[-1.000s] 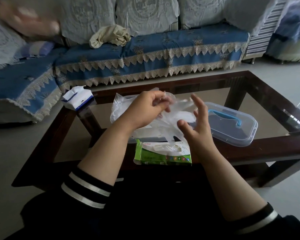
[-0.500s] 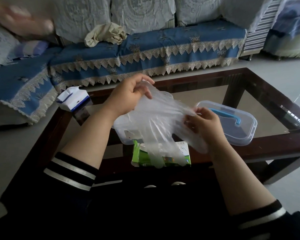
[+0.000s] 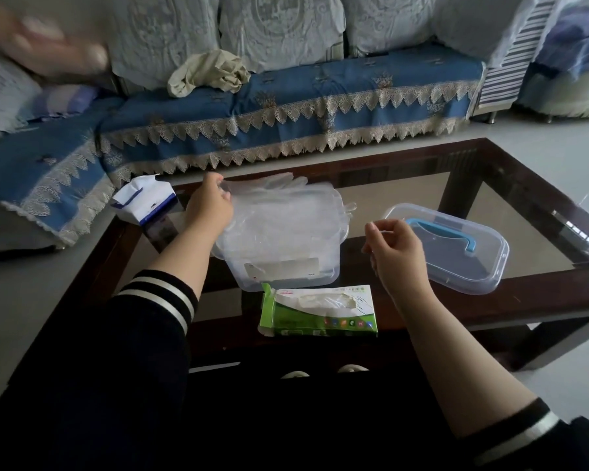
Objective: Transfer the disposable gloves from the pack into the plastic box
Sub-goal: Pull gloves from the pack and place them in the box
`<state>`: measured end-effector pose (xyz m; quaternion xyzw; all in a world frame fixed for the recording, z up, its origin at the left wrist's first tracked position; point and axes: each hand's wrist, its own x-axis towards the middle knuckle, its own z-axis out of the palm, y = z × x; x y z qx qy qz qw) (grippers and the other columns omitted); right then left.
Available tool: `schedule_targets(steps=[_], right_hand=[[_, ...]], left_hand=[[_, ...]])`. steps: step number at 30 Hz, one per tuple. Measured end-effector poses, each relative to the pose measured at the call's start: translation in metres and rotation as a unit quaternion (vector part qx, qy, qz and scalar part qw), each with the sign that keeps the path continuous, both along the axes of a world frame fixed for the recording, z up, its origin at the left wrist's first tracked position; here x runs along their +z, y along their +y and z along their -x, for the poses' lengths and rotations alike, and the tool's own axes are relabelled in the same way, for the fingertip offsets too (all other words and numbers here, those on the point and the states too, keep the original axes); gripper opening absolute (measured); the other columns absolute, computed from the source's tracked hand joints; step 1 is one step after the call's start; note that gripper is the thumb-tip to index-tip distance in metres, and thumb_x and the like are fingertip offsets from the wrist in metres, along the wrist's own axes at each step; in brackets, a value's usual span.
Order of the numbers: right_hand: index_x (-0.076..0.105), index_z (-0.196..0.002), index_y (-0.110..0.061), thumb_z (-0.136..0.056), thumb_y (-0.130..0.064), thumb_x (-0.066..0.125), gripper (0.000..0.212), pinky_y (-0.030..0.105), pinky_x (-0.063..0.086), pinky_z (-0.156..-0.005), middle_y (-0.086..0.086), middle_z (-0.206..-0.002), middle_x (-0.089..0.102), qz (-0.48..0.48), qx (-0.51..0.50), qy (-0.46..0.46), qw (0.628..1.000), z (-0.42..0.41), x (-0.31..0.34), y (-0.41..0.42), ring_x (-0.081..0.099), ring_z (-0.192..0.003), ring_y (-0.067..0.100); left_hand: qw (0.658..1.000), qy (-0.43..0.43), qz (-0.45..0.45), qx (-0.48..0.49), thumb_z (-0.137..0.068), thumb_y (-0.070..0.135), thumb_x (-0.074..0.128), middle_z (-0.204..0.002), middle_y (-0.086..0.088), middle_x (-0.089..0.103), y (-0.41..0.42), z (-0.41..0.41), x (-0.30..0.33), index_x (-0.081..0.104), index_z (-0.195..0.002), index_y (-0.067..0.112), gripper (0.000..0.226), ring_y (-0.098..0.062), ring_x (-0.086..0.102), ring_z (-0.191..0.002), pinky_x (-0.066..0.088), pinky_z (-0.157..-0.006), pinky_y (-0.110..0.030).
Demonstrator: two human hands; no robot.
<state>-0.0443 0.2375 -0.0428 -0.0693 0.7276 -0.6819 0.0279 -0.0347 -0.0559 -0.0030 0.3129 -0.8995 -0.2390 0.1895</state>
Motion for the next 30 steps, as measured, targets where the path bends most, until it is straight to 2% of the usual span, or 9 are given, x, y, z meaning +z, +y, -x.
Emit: schedule_targets(steps=[5, 9, 12, 15, 19, 21, 23, 26, 30], right_hand=[[0.059, -0.097, -0.013, -0.092, -0.028, 0.060, 0.016, 0.012, 0.042, -0.048, 0.001, -0.072, 0.065, -0.066, 0.057, 0.042, 0.995, -0.005, -0.005, -0.006, 0.054, -0.049, -0.004], [0.061, -0.086, -0.017, -0.090, -0.039, 0.061, 0.023, 0.030, 0.049, -0.061, -0.004, -0.065, 0.064, -0.156, 0.092, 0.077, 0.980, -0.010, -0.009, -0.008, 0.054, -0.052, 0.001], [0.063, -0.079, -0.020, -0.084, -0.048, 0.065, 0.029, 0.032, 0.046, -0.062, -0.006, -0.068, 0.062, -0.233, 0.160, 0.102, 0.954, -0.014, -0.015, -0.010, 0.053, -0.060, 0.006], [0.066, -0.090, -0.025, -0.079, -0.049, 0.070, 0.027, 0.027, 0.046, -0.075, -0.010, -0.092, 0.060, -0.331, 0.248, 0.146, 0.899, -0.017, -0.023, -0.016, 0.055, -0.088, 0.009], [0.064, -0.113, -0.028, -0.081, -0.046, 0.069, 0.037, 0.036, 0.039, -0.097, 0.000, -0.122, 0.050, -0.431, 0.284, 0.164, 0.841, -0.017, -0.034, -0.027, 0.041, -0.116, 0.021], [0.066, -0.111, -0.030, -0.086, -0.040, 0.065, 0.028, 0.038, 0.039, -0.100, 0.001, -0.123, 0.050, -0.457, 0.285, 0.152, 0.829, -0.018, -0.038, -0.032, 0.042, -0.118, 0.023], [0.069, -0.107, -0.030, -0.086, -0.036, 0.065, 0.022, 0.038, 0.040, -0.099, 0.000, -0.122, 0.052, -0.463, 0.273, 0.146, 0.830, -0.018, -0.041, -0.036, 0.045, -0.117, 0.023], [0.073, -0.103, -0.031, -0.086, -0.034, 0.064, 0.019, 0.037, 0.041, -0.095, 0.001, -0.119, 0.056, -0.435, 0.249, 0.119, 0.857, -0.020, -0.041, -0.039, 0.046, -0.114, 0.023], [0.075, -0.103, -0.025, -0.087, -0.032, 0.063, 0.020, 0.038, 0.041, -0.096, 0.004, -0.117, 0.058, -0.435, 0.235, 0.105, 0.863, -0.019, -0.044, -0.040, 0.046, -0.112, 0.027]], left_hand=[[0.997, -0.027, 0.064, 0.012, -0.098, 0.022, 0.054, -0.137, -0.014, 0.052, 0.001, 0.001, -0.006, 0.038, -0.142, 0.017, 0.047, -0.035, 0.051, -0.121, 0.047, -0.092, -0.047], [0.987, -0.012, 0.155, 0.029, -0.097, 0.032, 0.053, -0.142, -0.017, 0.042, 0.006, -0.009, -0.005, 0.043, -0.139, 0.013, 0.047, -0.037, 0.037, -0.128, 0.040, -0.096, -0.047], [0.946, 0.211, 0.242, -0.048, -0.098, 0.027, 0.051, -0.114, -0.017, 0.059, 0.027, -0.028, -0.002, 0.058, -0.116, 0.005, 0.029, -0.031, 0.053, -0.102, 0.044, -0.081, -0.038], [0.864, 0.341, 0.257, -0.267, -0.100, 0.019, 0.049, -0.076, -0.005, 0.060, 0.072, -0.065, -0.006, 0.058, -0.096, 0.009, 0.014, -0.005, 0.044, -0.065, 0.035, -0.062, -0.016], [0.871, 0.172, 0.227, -0.400, -0.098, 0.045, 0.049, -0.075, 0.003, 0.066, 0.112, -0.104, -0.042, 0.064, -0.090, 0.015, 0.034, -0.009, 0.059, -0.062, 0.045, -0.056, -0.022], [0.913, -0.014, 0.201, -0.355, -0.092, 0.053, 0.053, -0.101, 0.002, 0.070, 0.114, -0.105, -0.055, 0.061, -0.114, 0.020, 0.041, -0.018, 0.068, -0.088, 0.053, -0.068, -0.031], [0.925, -0.172, 0.114, -0.320, -0.091, 0.050, 0.059, -0.135, 0.000, 0.057, 0.111, -0.100, -0.063, 0.039, -0.141, 0.024, 0.060, -0.022, 0.056, -0.120, 0.049, -0.093, -0.039], [0.922, -0.206, -0.025, -0.328, -0.090, 0.044, 0.065, -0.154, 0.002, 0.036, 0.111, -0.096, -0.073, 0.023, -0.151, 0.023, 0.077, -0.021, 0.037, -0.139, 0.034, -0.112, -0.038], [0.931, -0.180, 0.020, -0.316, -0.090, 0.042, 0.064, -0.152, 0.001, 0.040, 0.109, -0.089, -0.087, 0.028, -0.149, 0.022, 0.072, -0.023, 0.036, -0.138, 0.031, -0.111, -0.038]])
